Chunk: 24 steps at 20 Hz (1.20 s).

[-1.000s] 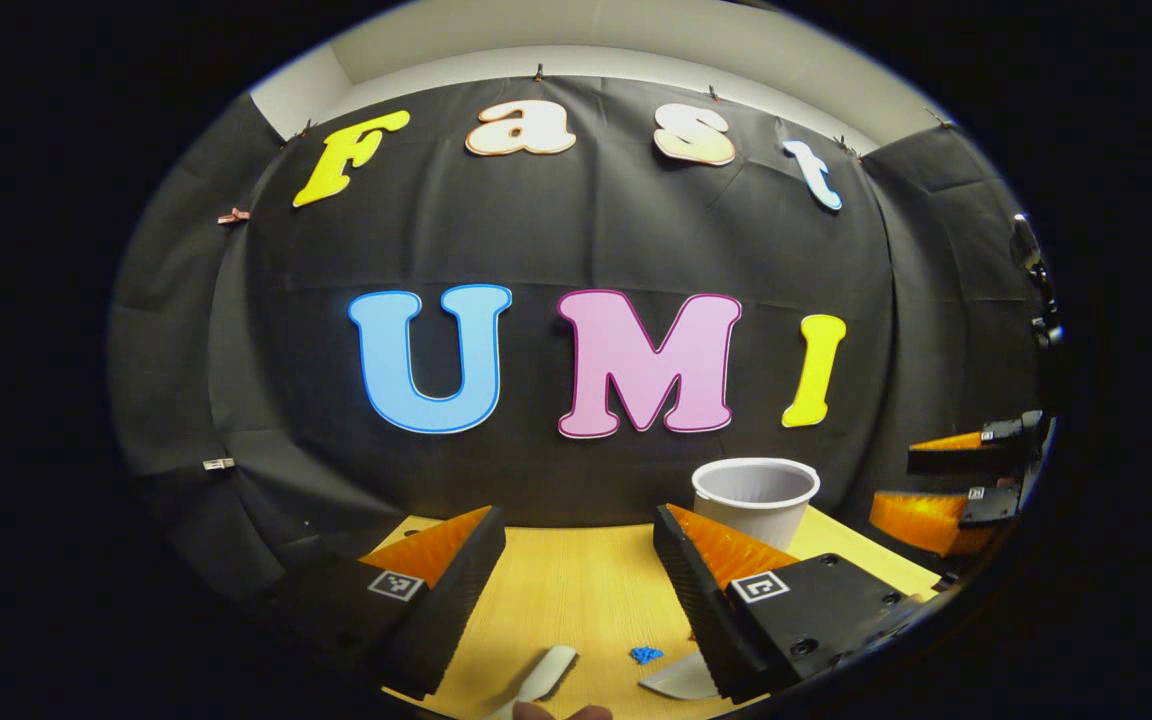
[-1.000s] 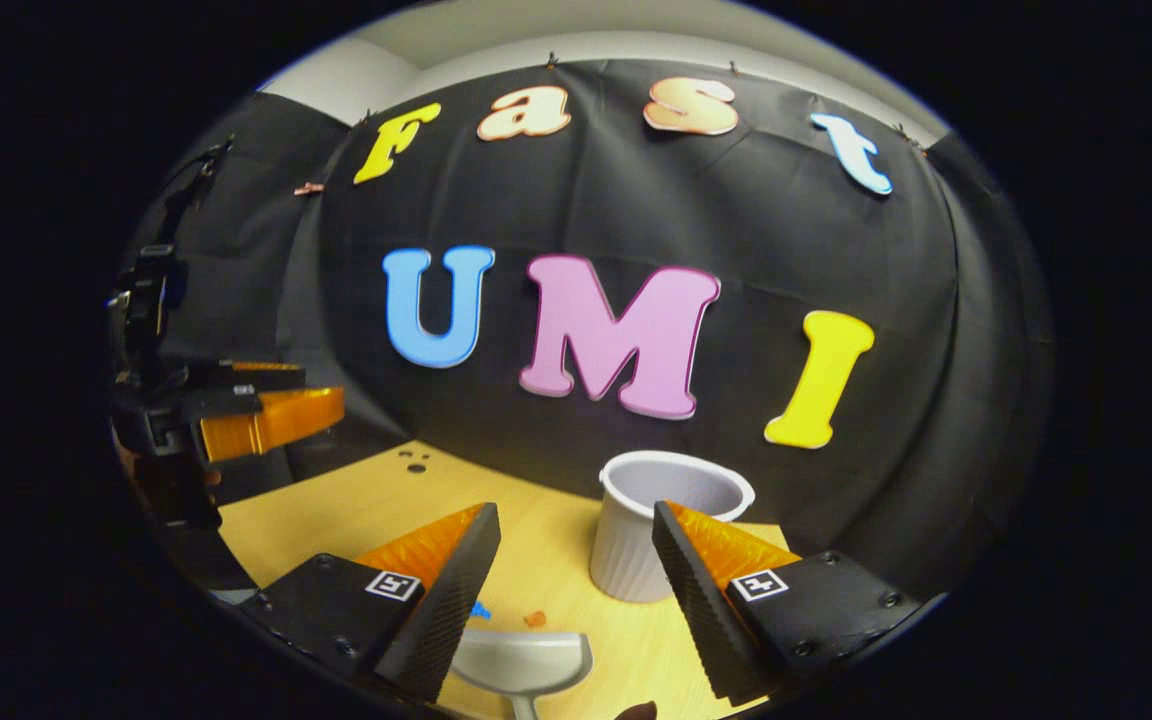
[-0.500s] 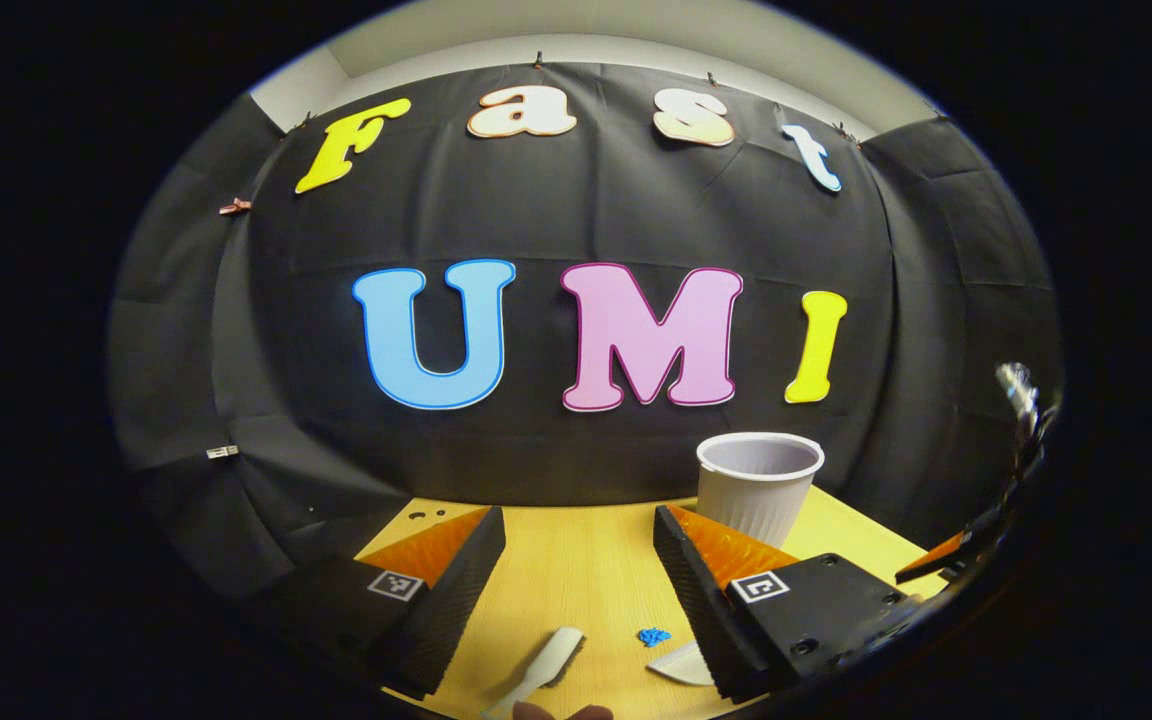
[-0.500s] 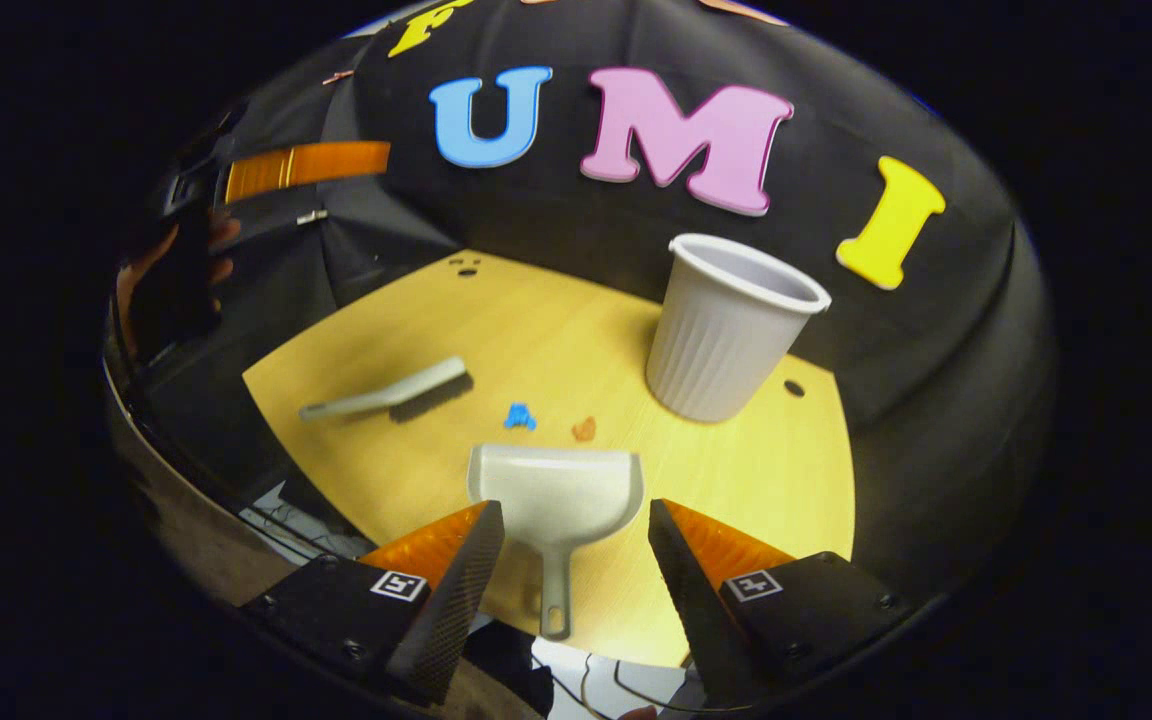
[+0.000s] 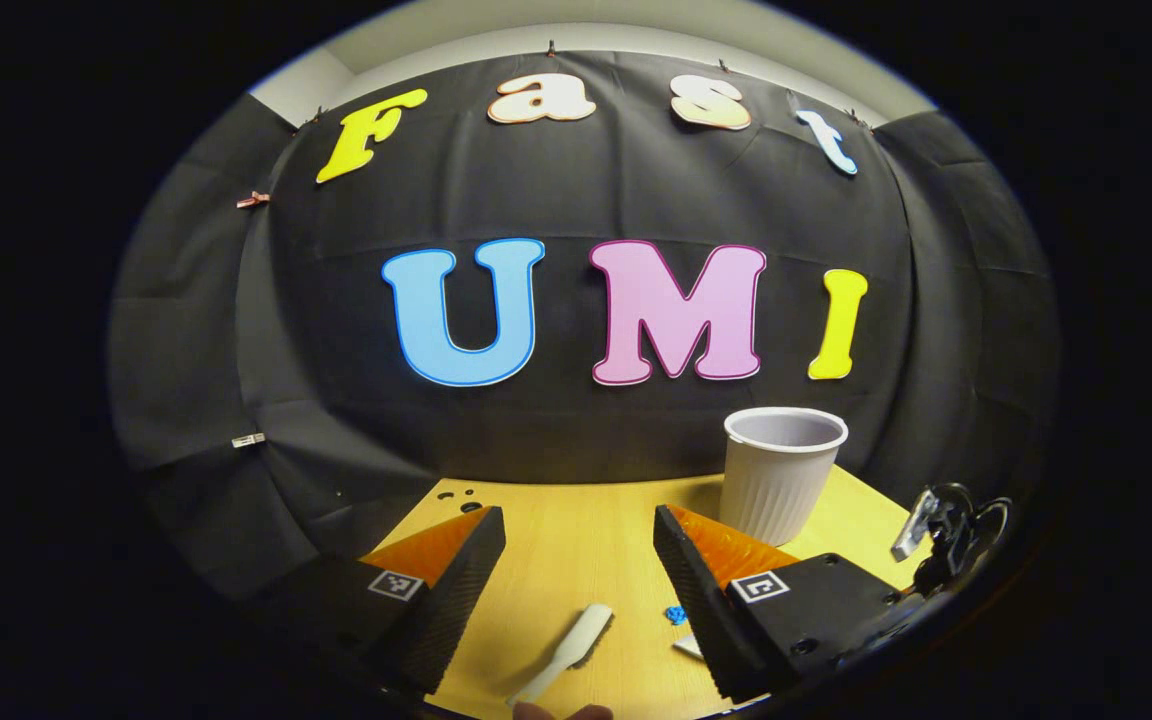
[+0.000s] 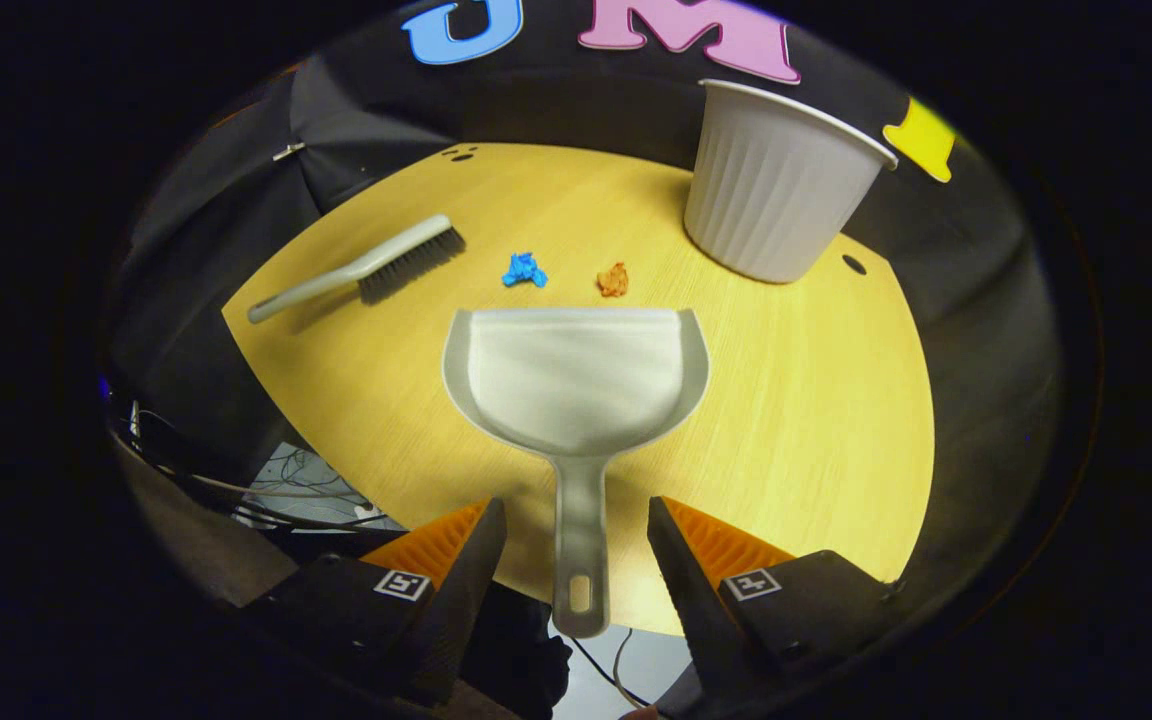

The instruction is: Pick up the small broom and dustpan from the desktop, sweep the trash into the dustpan with the broom, and then empty the trash into the garbage bin.

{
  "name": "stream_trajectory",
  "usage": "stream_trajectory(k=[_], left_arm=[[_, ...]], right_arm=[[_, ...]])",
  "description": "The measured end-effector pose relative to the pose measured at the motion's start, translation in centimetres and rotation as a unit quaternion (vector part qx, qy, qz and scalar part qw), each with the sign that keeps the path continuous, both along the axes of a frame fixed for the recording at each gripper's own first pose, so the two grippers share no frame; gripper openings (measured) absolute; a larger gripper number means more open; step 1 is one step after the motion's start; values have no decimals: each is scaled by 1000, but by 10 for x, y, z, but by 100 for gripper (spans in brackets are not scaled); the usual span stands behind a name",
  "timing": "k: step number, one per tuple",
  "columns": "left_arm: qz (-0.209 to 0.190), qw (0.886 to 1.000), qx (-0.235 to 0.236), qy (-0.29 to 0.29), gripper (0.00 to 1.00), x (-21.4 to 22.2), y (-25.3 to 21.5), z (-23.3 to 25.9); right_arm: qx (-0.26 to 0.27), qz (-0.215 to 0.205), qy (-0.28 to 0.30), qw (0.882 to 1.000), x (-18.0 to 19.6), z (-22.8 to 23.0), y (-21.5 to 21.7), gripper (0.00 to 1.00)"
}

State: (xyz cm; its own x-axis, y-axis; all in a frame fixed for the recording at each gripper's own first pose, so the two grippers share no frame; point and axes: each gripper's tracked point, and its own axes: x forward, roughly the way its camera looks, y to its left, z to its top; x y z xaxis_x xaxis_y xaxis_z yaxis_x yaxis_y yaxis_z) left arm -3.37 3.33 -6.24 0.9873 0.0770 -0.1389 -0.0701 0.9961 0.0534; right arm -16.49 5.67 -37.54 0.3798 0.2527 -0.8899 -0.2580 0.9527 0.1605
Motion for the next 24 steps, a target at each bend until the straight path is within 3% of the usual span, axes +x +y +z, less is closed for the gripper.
stream_trajectory(k=[7,10,14,15,16,18,19,20,24], left_arm=[[15,1000,-1,17,96,-4,8,-9],[14,1000,4,15,96,-1,8,-8],[13,1000,2,16,95,4,6,-10],[13,1000,1,17,95,5,7,-12],[14,1000,0,18,95,6,8,-12],[14,1000,-1,23,95,11,9,-17],[14,1000,0,25,95,13,10,-18],[14,1000,-1,28,95,14,12,-21],[6,999,-9,46,95,19,19,-37]], right_arm=[[8,-8,61,998,13,-50,14,88],[8,-8,75,997,20,-58,16,77],[-10,8,83,996,29,-61,14,76],[-14,12,86,996,30,-62,15,74],[-15,12,92,996,29,-61,16,63],[-17,13,95,995,31,-59,15,59],[-15,7,96,995,34,-59,14,42],[-13,1,93,996,34,-62,14,44],[-8,13,76,997,34,-57,14,37]])
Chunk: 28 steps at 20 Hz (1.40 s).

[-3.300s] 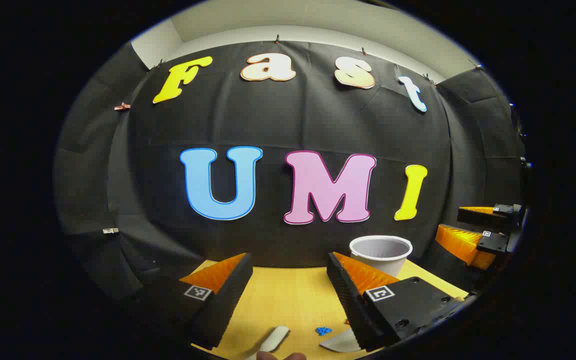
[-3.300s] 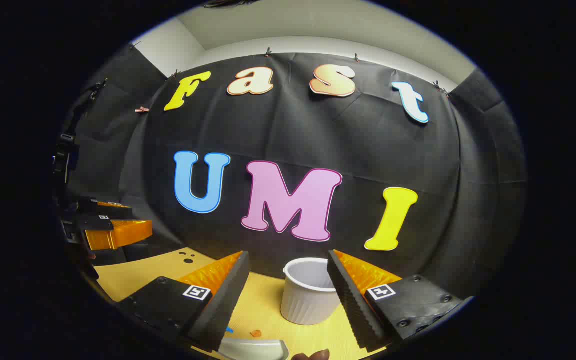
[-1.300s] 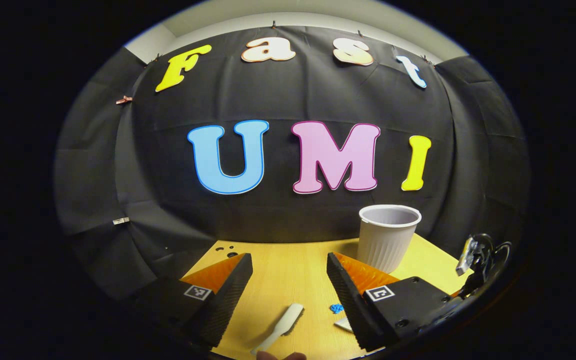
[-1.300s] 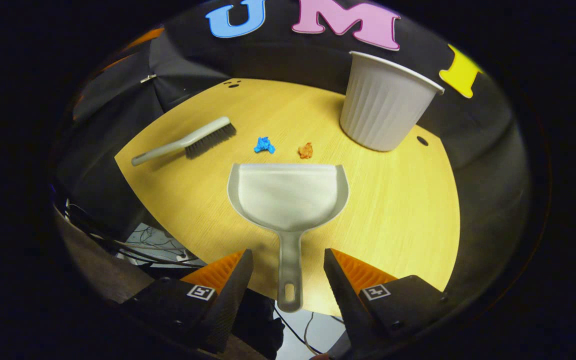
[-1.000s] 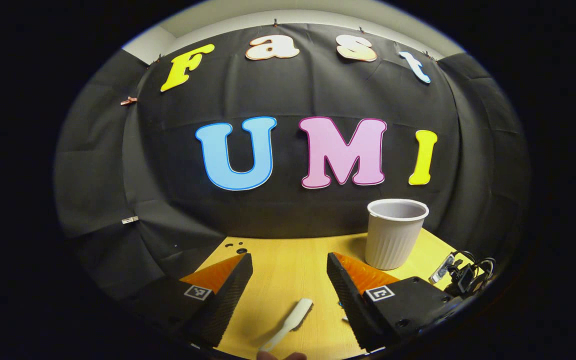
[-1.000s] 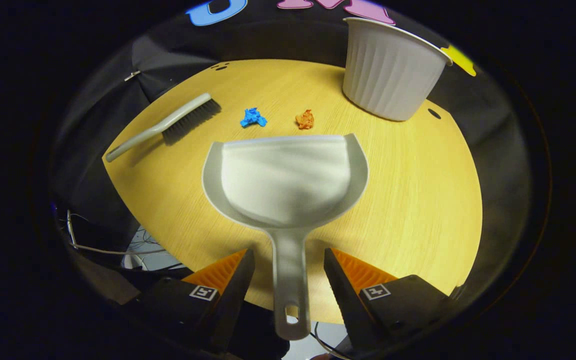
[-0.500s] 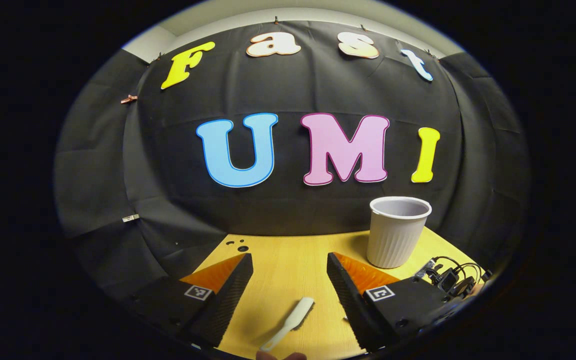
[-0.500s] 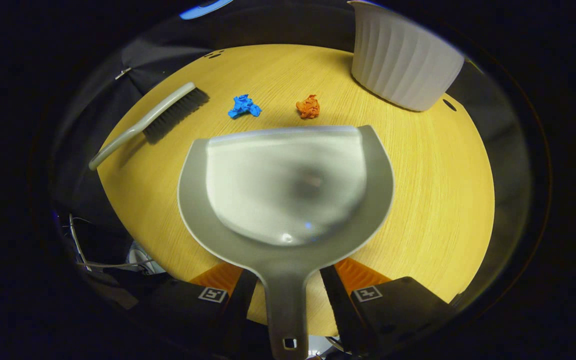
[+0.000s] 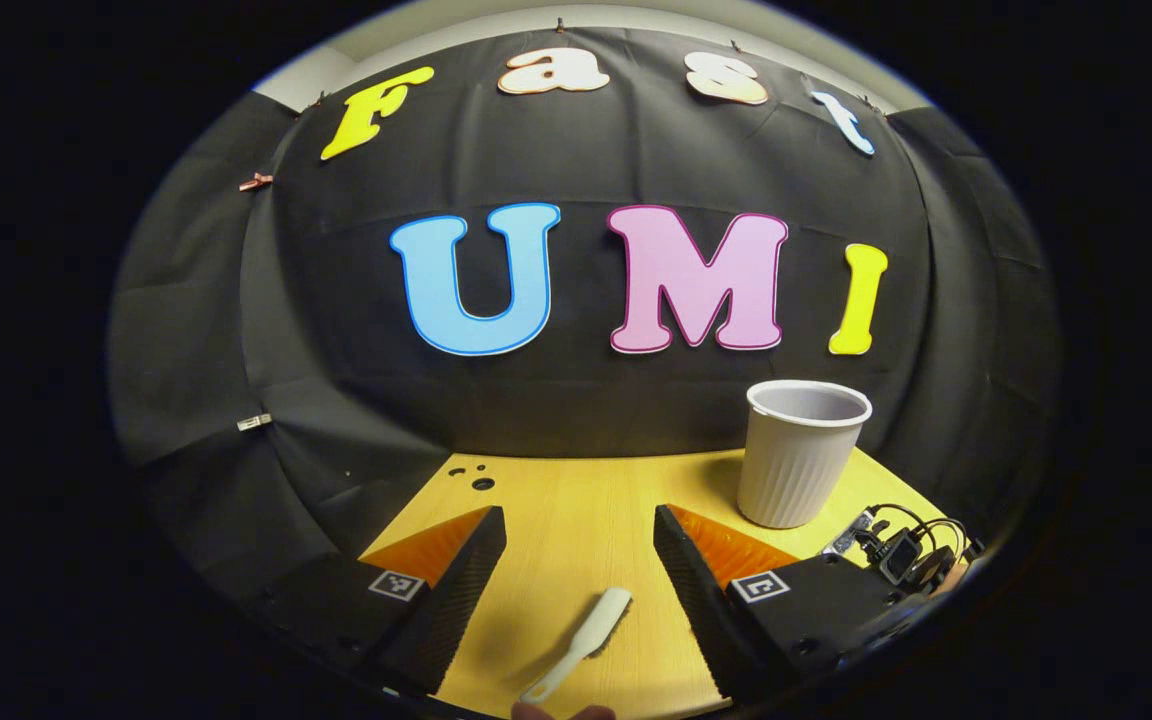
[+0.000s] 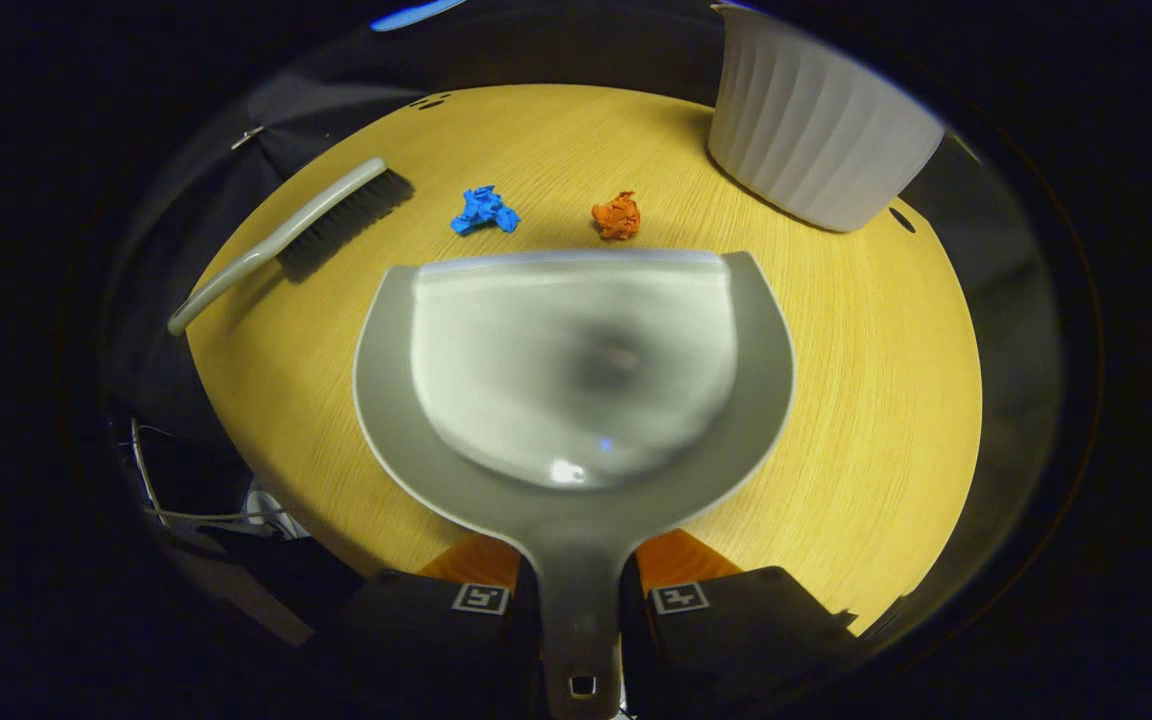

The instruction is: Pick up the small broom and dustpan from the desktop, sweep the trash into the dustpan with the broom, and then empty the trash into the garbage bin.

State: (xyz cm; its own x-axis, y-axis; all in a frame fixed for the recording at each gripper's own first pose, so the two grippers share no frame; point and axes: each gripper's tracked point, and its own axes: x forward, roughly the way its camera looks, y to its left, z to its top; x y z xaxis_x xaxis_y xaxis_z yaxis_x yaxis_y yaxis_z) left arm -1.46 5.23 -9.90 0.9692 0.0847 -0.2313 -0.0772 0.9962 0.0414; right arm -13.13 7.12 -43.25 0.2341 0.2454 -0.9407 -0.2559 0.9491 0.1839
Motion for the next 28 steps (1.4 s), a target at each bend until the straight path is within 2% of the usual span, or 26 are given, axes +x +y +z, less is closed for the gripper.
stream_trajectory(k=[7,8,10,13,14,16,18,19,24,28], left_arm=[[-76,992,-2,96,96,4,-2,-65],[-99,986,-2,132,95,1,-5,-90],[-119,976,2,184,96,-3,-3,-121],[-132,956,12,262,94,-10,4,-171],[-133,949,17,285,94,-8,5,-191],[-141,934,24,326,94,-8,6,-222],[-148,914,26,376,90,-9,8,-264],[-149,909,22,389,89,-9,7,-274],[-143,885,26,441,84,-9,15,-319],[-147,876,24,459,67,-6,17,-331]], right_arm=[[21,33,-42,998,-5,37,-6,35],[20,35,-43,998,-7,40,-9,36],[20,32,-43,998,-14,46,-14,35],[9,24,-46,999,-21,50,-24,35],[5,22,-45,999,-23,50,-26,39],[3,17,-40,999,-28,48,-30,35],[1,5,-36,999,-35,50,-36,35],[0,2,-36,999,-36,50,-39,39],[0,-12,-31,999,-42,50,-46,35],[-1,-10,-26,1000,-45,49,-48,36]])
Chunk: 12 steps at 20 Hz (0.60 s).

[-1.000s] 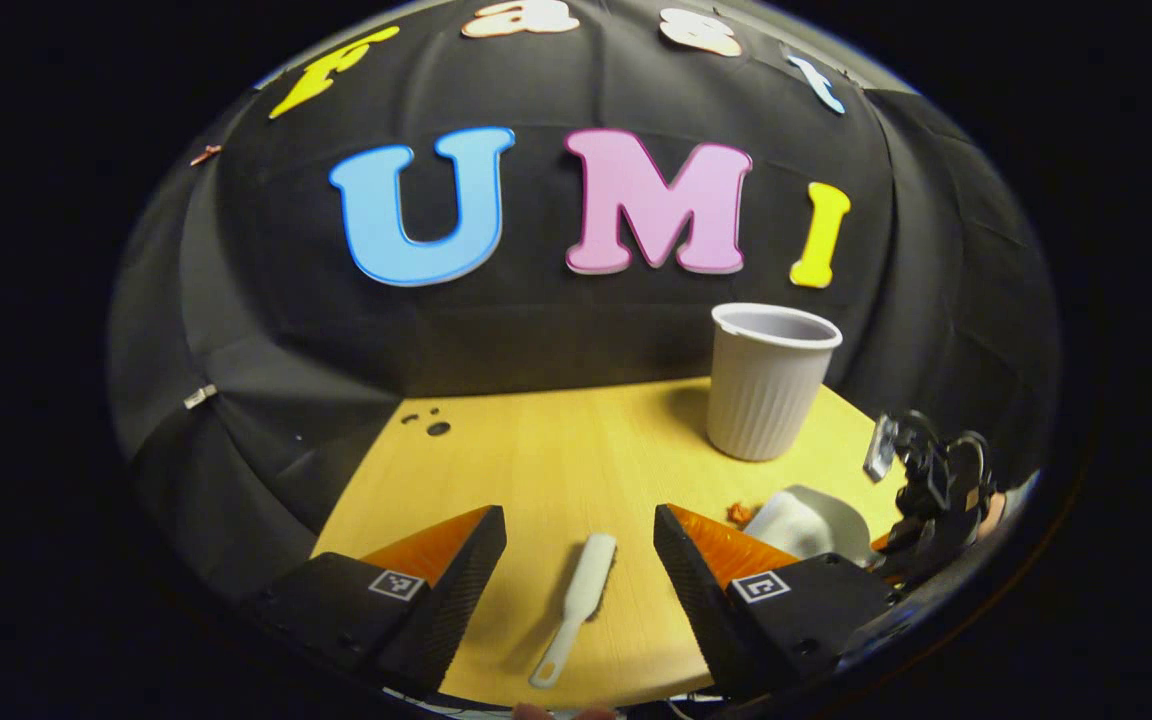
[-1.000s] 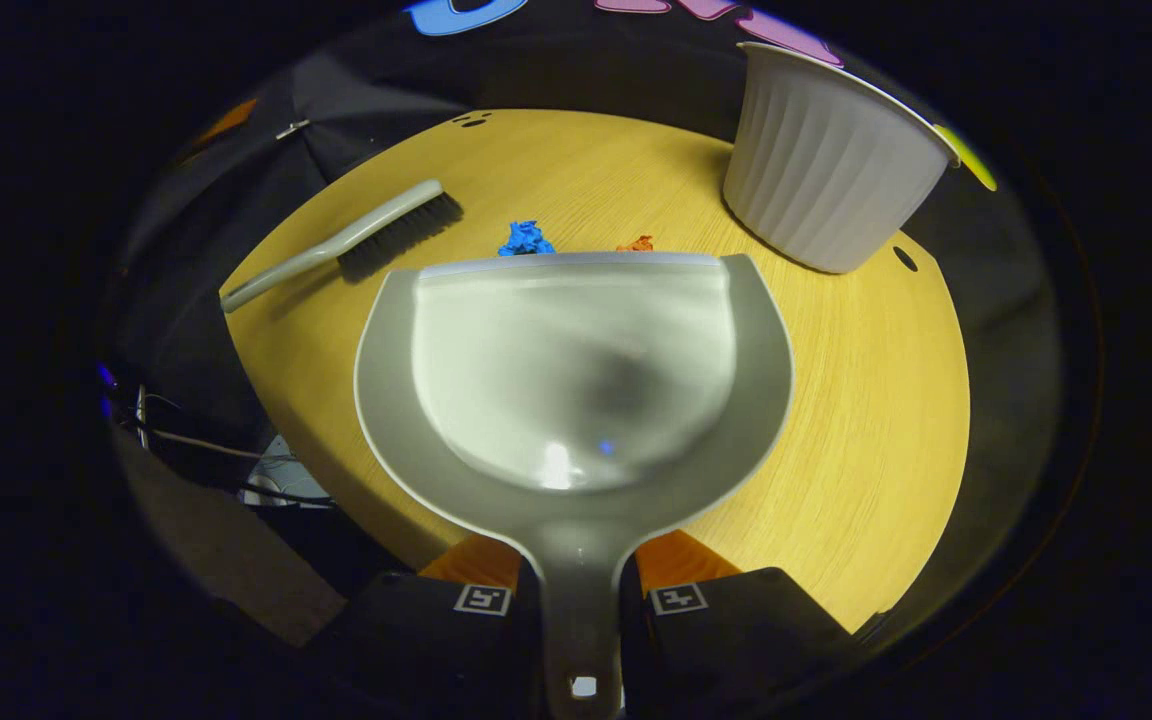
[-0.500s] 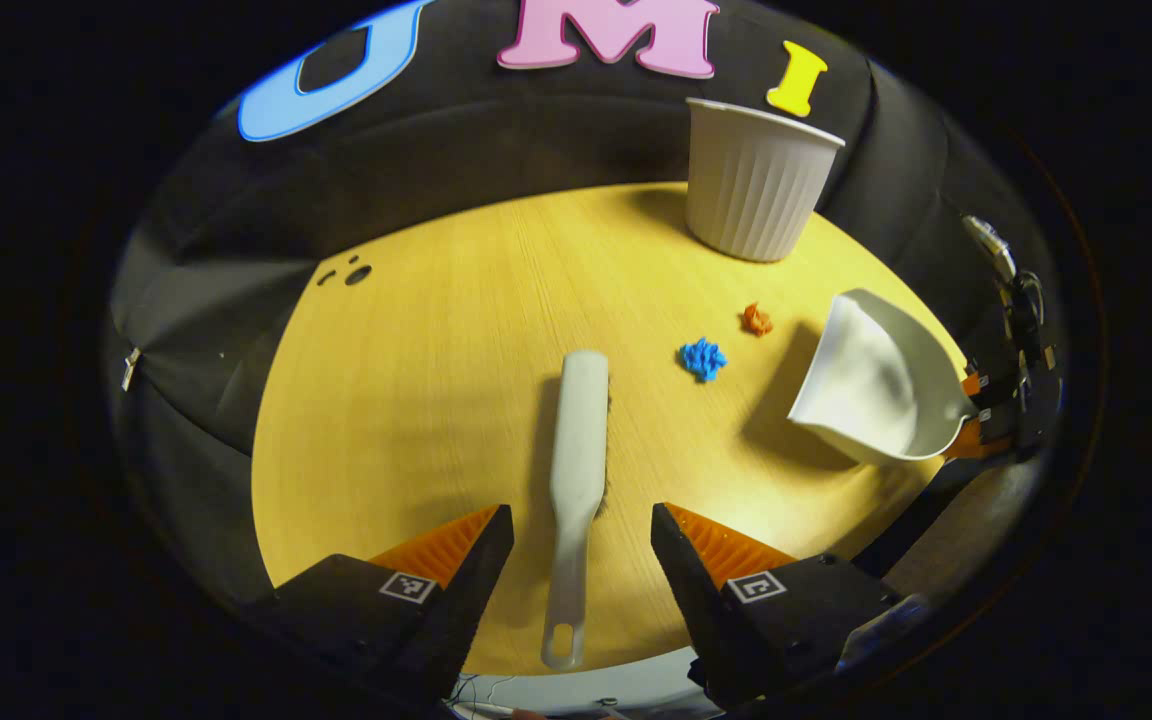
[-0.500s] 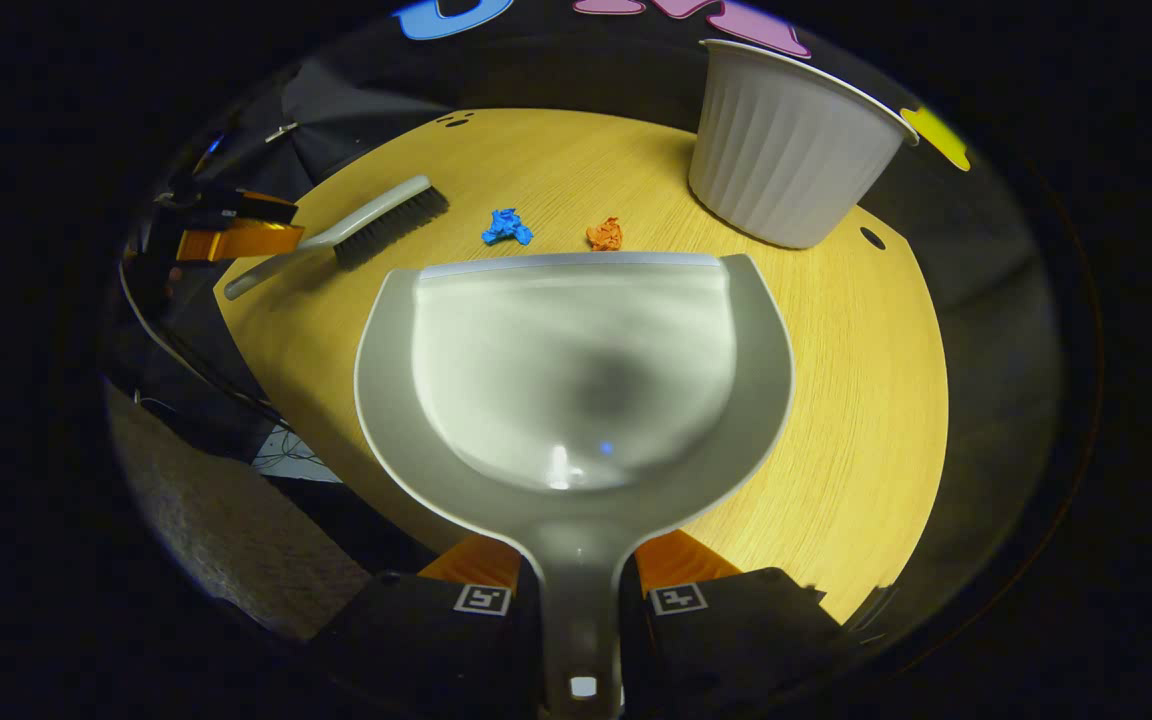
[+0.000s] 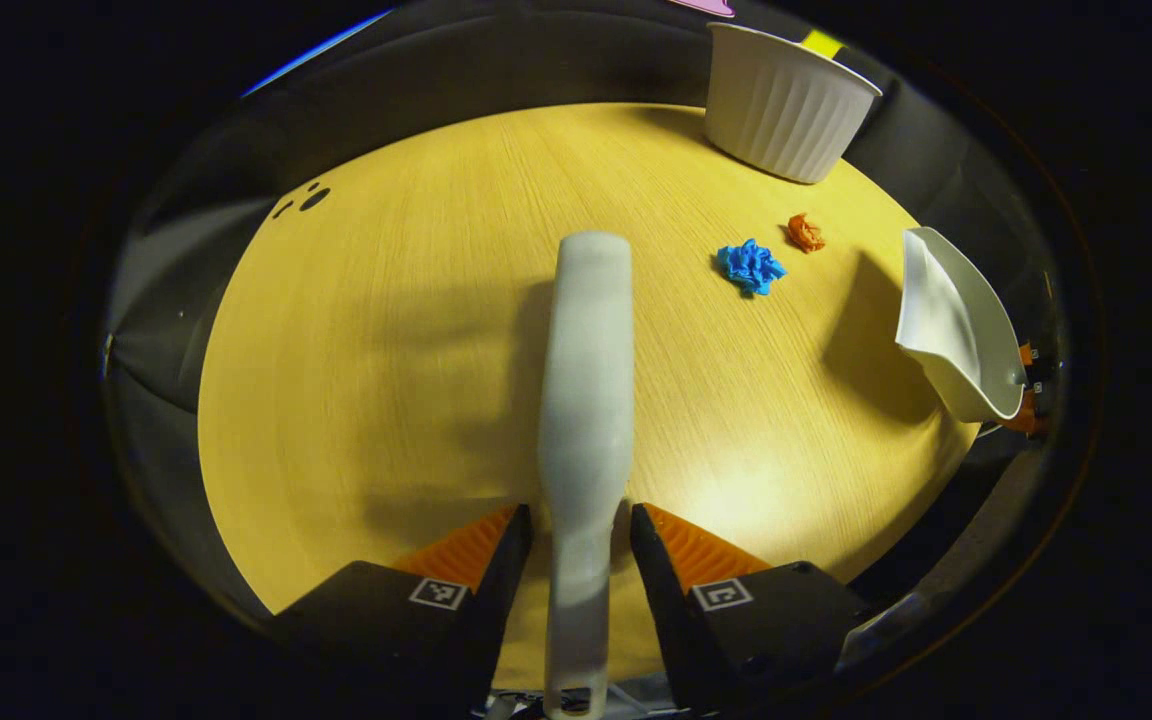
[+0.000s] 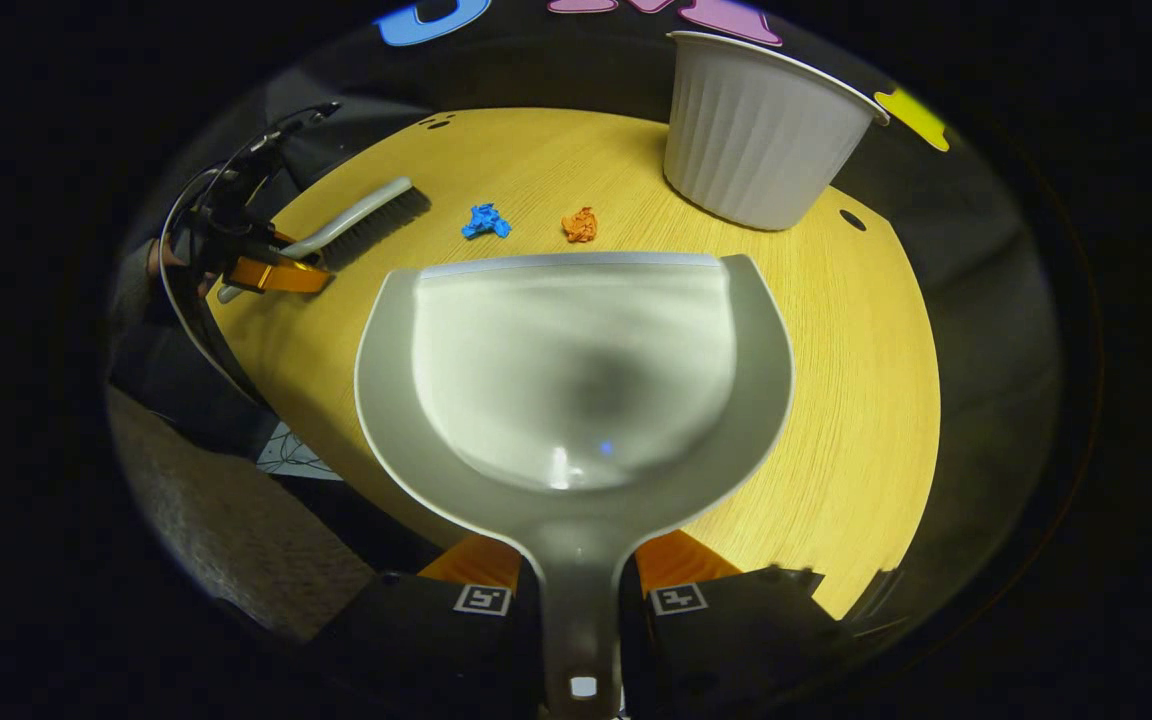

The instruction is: Pick up the small broom and dustpan from the desktop, sweep the trash into the dustpan with the broom, and then empty the trash into the garbage bin.

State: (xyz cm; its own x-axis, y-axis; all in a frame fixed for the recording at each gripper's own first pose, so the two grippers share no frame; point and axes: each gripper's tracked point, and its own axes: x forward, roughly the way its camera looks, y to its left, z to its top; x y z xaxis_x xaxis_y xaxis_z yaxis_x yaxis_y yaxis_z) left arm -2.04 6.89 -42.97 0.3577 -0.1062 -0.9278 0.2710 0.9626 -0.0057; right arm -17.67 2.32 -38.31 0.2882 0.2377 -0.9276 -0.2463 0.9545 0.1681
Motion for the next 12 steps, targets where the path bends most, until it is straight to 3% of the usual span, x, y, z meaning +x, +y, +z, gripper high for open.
stream_trajectory(k=[3,5,10,12], left_arm=[[-12,1000,9,6,49,6,0,-1],[-19,999,22,11,31,6,0,-2],[-22,999,31,-38,24,37,-17,27],[-24,998,28,-49,27,52,-28,35]], right_arm=[[3,4,7,1000,-1,-2,2,35],[0,26,27,999,-3,-4,2,35],[-46,126,59,989,6,-2,-15,35],[-53,148,61,986,15,-3,-18,39]])
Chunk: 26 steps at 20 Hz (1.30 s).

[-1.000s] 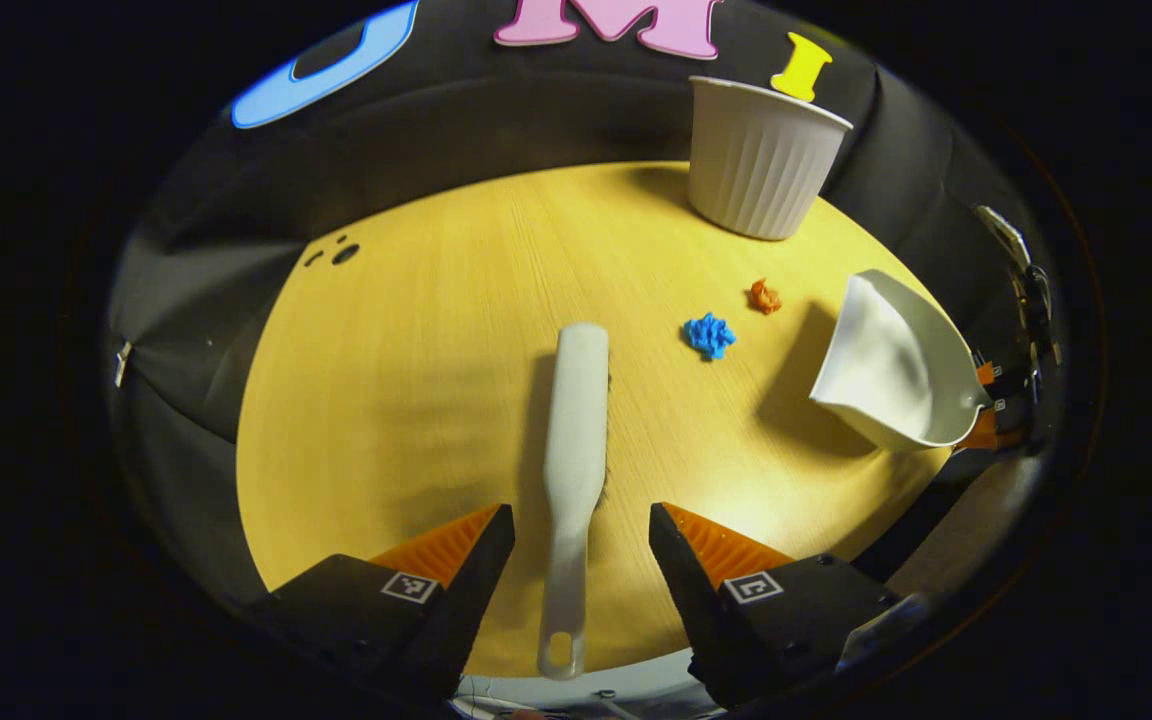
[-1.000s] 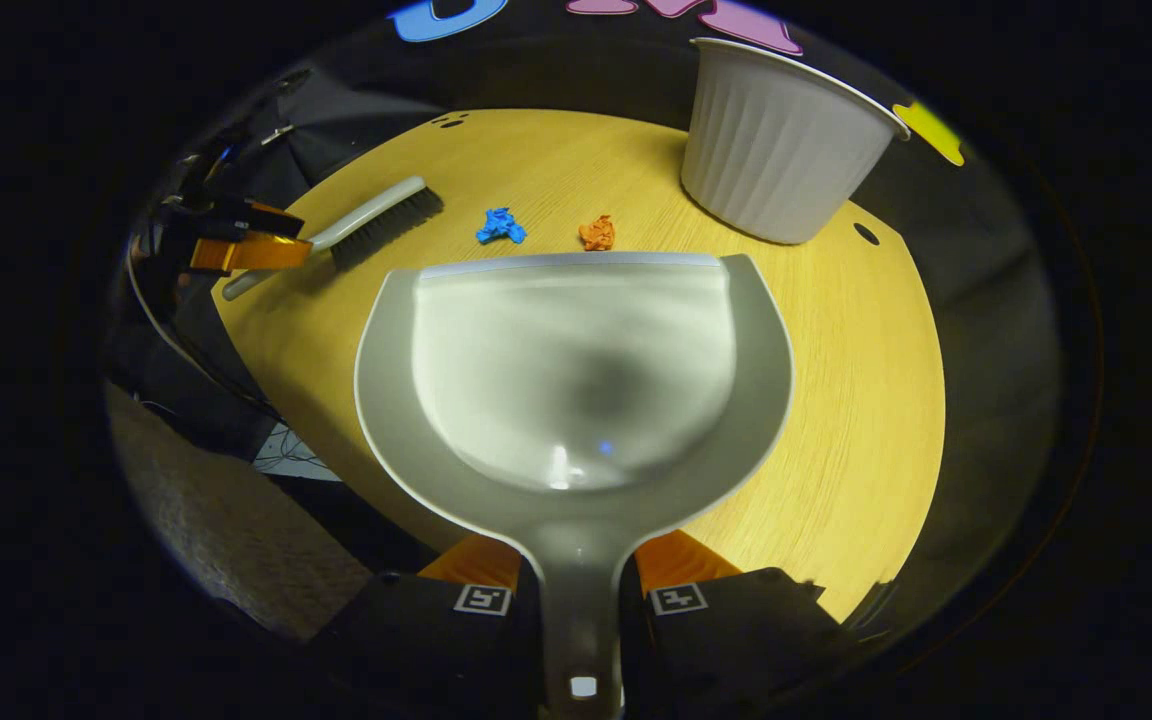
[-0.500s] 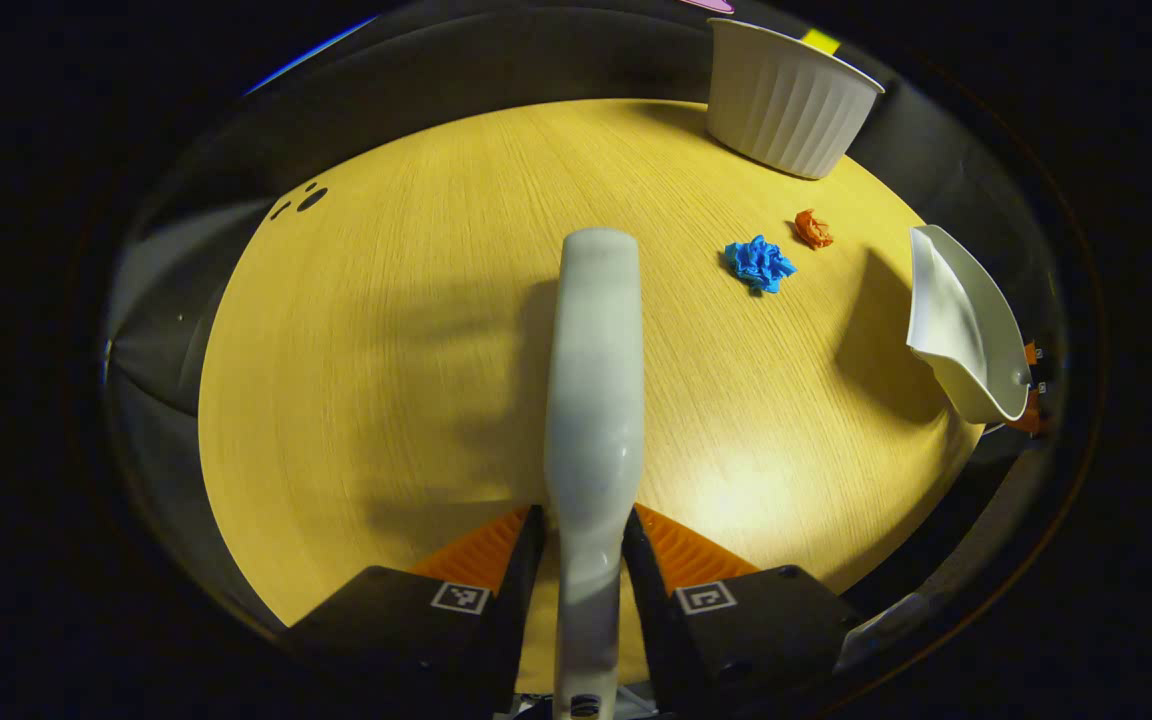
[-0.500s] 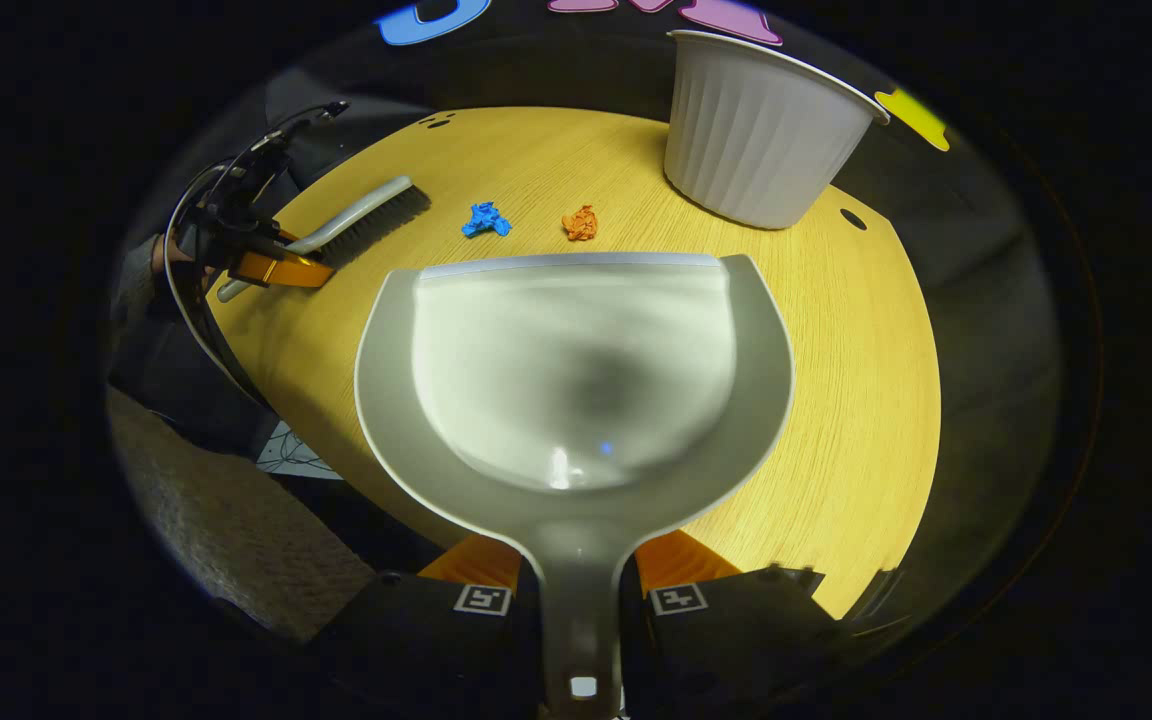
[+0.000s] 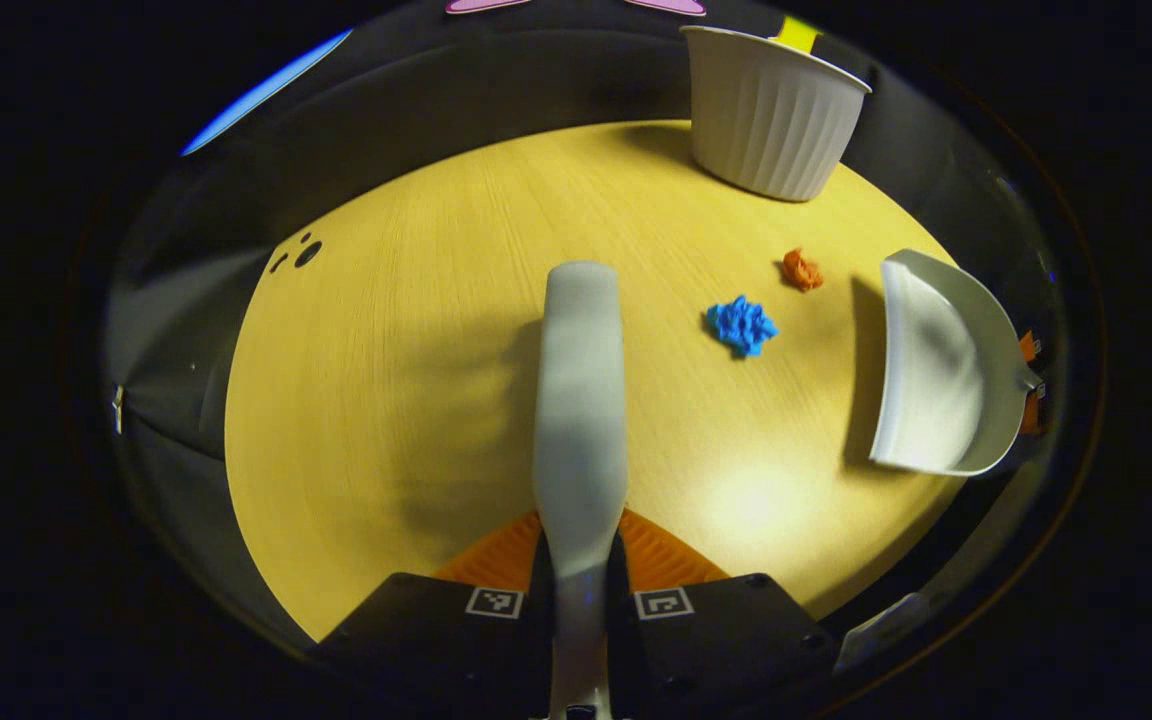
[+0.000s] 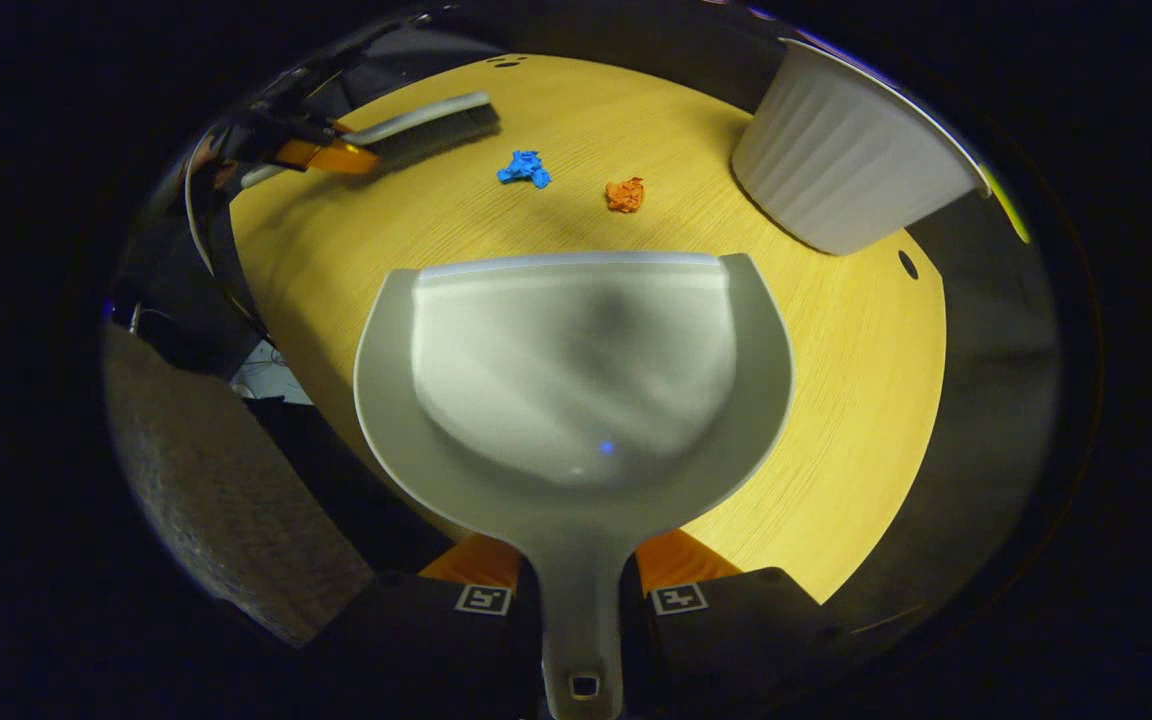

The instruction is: Pick up the small broom and dustpan from the desktop, sweep the trash into the dustpan with the broom, and then empty the trash into the garbage bin.

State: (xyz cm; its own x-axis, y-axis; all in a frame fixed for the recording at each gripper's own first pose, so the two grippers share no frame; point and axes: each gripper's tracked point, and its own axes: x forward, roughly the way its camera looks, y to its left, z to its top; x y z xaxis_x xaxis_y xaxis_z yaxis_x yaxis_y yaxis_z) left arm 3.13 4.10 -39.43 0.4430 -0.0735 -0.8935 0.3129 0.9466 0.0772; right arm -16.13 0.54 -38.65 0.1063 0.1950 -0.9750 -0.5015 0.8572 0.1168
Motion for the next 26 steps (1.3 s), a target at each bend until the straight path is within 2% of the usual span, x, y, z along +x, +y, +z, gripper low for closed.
stream_trajectory(k=[1,5,9,11,13,14,15,19,24,26], left_arm=[[-3,1000,1,-7,26,8,-4,3],[-16,1000,14,-13,27,33,-22,2],[-24,1000,19,4,26,44,-42,-13],[-31,999,21,14,26,46,-54,-19],[-47,999,15,23,24,47,-73,-21],[-60,998,16,29,26,49,-85,-21],[-68,997,16,33,26,50,-91,-21],[-105,993,-8,50,26,42,-121,-17],[-131,984,-80,87,26,14,-171,-13],[-145,981,-89,96,26,2,-182,-13]], right_arm=[[0,4,3,1000,3,-3,-1,32],[1,3,17,1000,12,-13,-5,32],[2,18,21,1000,18,-19,-4,39],[9,21,23,999,20,-20,0,35],[16,20,22,999,26,-24,2,35],[21,23,18,999,31,-26,2,39],[25,23,17,999,33,-28,2,35],[36,24,13,999,34,-29,1,35],[47,23,8,999,33,-33,3,39],[53,19,7,998,32,-39,4,35]])
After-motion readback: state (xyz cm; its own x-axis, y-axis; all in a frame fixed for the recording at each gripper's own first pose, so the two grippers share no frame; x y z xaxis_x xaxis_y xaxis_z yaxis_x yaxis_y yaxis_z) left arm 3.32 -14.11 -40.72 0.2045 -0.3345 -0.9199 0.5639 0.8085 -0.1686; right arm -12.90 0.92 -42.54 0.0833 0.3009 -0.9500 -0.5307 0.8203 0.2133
